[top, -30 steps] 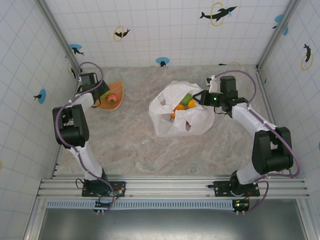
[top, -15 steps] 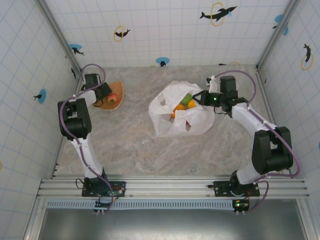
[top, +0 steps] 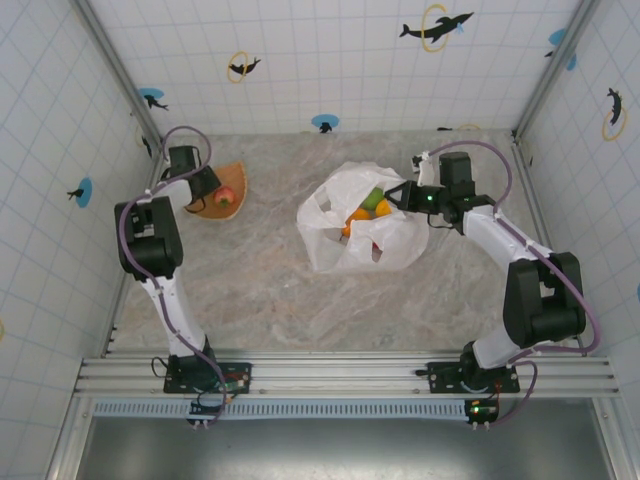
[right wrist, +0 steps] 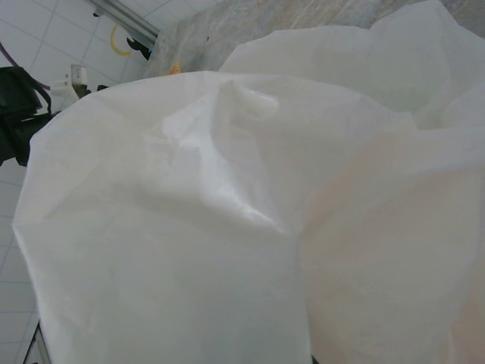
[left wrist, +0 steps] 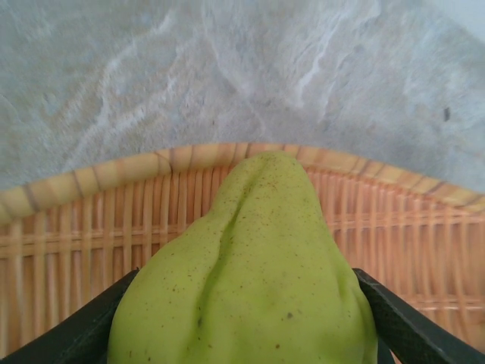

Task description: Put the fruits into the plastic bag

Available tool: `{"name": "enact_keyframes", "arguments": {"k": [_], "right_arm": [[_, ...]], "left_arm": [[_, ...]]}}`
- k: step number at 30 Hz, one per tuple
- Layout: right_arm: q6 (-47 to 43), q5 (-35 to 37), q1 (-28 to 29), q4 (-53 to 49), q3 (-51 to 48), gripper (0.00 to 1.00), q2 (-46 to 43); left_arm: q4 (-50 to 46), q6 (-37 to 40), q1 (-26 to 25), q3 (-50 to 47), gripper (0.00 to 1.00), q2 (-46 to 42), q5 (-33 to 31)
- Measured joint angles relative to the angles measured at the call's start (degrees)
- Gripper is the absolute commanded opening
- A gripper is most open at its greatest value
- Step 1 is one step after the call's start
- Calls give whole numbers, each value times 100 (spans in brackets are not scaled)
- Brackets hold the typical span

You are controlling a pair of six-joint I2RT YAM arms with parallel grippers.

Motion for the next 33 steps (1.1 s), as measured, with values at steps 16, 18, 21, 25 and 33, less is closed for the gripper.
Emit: {"name": "enact_keyframes", "arguments": {"k": [16, 18, 21, 25, 33], "right_arm": [[2, -2, 0, 2, -11, 0, 0], [2, -2, 0, 4, -9, 0, 0], [2, -2, 0, 2, -11, 0, 0], [11, -2, 0, 13, -11, 0, -2], [24, 0, 0, 28, -9, 0, -2]], "left_arm": [[1047, -461, -1412, -2828, 58, -4496, 852], [1084, -463, -1891, -3075, 58, -4754, 1027], [1213, -459, -2699, -3497, 58, -5093, 1281], [1283, -367, -3880, -3829, 58, -5254, 1513], [898, 175, -4699, -3740, 58, -4498, 1458]]}}
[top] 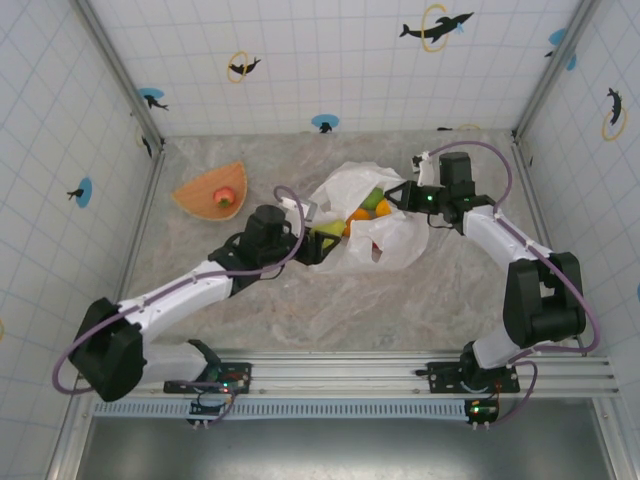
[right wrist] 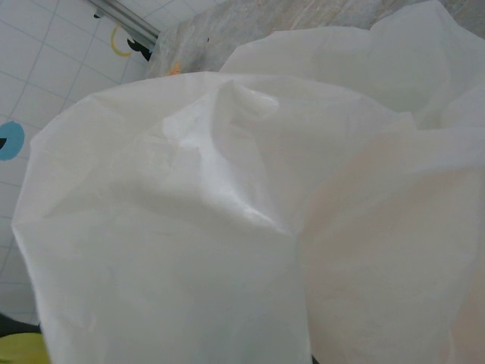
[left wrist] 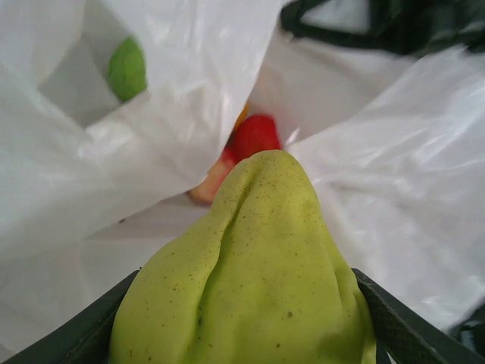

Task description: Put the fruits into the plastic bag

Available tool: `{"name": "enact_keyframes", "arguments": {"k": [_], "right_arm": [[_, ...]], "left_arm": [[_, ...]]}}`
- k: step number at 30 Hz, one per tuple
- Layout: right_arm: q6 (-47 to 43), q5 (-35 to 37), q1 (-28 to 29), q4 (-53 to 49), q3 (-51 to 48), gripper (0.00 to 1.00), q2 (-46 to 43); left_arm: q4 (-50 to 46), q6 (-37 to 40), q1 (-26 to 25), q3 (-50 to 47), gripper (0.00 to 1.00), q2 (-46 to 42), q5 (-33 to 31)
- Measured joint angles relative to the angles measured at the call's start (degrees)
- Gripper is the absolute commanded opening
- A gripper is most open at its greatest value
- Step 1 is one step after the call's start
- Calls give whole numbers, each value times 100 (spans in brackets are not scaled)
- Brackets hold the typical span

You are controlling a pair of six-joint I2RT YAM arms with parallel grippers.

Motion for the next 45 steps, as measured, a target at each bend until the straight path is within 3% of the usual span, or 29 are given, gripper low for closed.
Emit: {"name": "enact_keyframes", "arguments": {"k": [12, 24, 34, 45], "right_arm": [[-17, 2, 0, -7, 0, 0, 0], [-2, 0, 24, -4, -2, 0, 0], [-17, -7, 52, -4, -35, 0, 0], [-87, -13, 37, -13, -79, 0, 0]], "left_arm": [[-282, 295, 4, 1204, 59, 1836, 63], [13, 26, 4, 2168, 64, 3226, -417], [422, -361, 4, 2800, 70, 4074, -1163], [455, -378, 4, 2964, 83, 4317, -1331]]}}
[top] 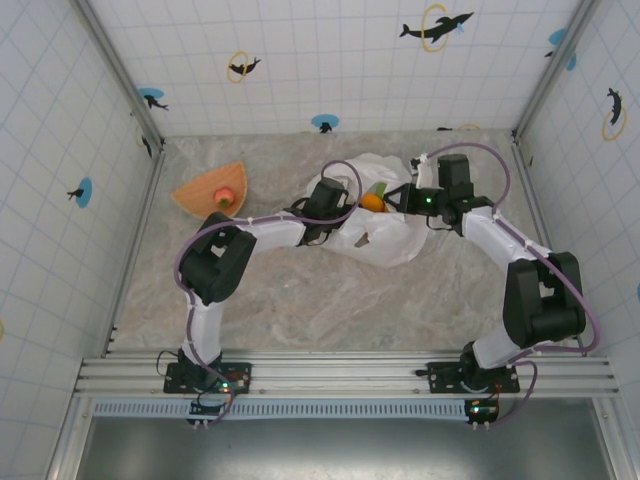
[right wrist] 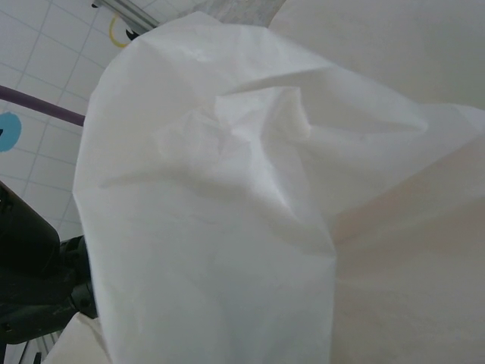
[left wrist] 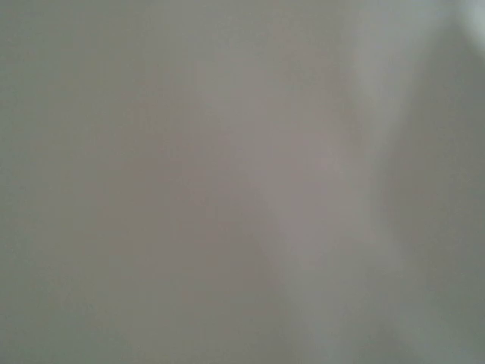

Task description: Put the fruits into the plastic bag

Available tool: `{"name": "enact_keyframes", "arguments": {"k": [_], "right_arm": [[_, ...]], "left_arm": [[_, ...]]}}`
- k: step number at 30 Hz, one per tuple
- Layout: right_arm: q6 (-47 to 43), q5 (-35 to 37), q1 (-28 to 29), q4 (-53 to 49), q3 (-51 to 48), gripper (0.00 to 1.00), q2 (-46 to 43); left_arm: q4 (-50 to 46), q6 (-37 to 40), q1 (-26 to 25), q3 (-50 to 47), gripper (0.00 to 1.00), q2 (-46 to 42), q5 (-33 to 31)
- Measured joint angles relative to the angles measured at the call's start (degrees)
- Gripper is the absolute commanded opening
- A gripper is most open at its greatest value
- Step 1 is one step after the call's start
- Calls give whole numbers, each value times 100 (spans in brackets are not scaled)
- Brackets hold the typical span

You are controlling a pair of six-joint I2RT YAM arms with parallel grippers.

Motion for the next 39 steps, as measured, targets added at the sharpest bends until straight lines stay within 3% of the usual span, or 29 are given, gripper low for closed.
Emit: {"name": "enact_keyframes", "arguments": {"k": [9, 23, 29, 39], "right_arm": [[-111, -11, -37, -66, -2, 0, -11], [-586, -282, -24, -531, -2, 0, -55], [-949, -308, 92, -901, -2, 0, -120], [-1602, 511, 306, -1751, -2, 0, -758]], "left_arm": [[4, 61, 0, -437, 86, -603, -2], [-205, 568, 2, -2087, 86, -3152, 46], [-542, 787, 31, -2341, 87, -3995, -85], [-879, 772, 999, -2544, 89, -4846, -697]]}}
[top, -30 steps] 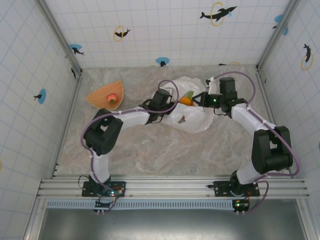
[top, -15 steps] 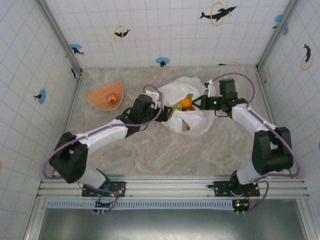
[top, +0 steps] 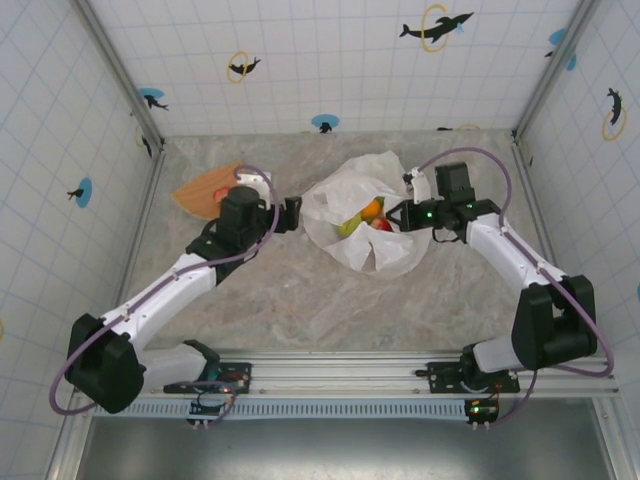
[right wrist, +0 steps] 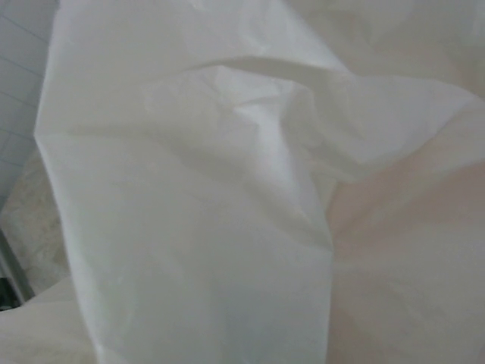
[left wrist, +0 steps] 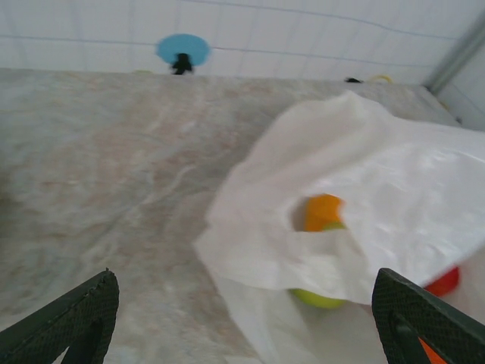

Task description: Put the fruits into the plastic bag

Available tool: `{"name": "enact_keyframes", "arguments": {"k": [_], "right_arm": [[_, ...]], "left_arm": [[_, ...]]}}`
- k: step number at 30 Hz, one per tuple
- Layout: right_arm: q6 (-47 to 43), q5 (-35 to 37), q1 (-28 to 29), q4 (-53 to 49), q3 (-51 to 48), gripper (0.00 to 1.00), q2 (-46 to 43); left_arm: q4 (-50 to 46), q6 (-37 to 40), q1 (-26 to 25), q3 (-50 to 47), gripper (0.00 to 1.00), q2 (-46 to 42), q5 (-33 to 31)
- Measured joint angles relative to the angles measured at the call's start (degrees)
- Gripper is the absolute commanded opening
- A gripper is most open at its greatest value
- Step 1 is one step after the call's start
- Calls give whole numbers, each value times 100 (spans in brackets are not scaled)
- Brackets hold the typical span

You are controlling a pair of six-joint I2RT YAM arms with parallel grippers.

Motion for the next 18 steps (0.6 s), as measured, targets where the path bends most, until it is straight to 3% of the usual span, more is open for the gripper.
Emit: {"name": "enact_keyframes", "arguments": {"k": [8, 18], "right_arm": [[-328, 1196, 33, -542, 2, 0, -420], [-188, 1266, 48, -396, 389, 0, 103]], "left_arm": [[-308, -348, 1126, -63, 89, 31, -382], [-409, -566, 2221, 249, 90, 1327, -756]]}}
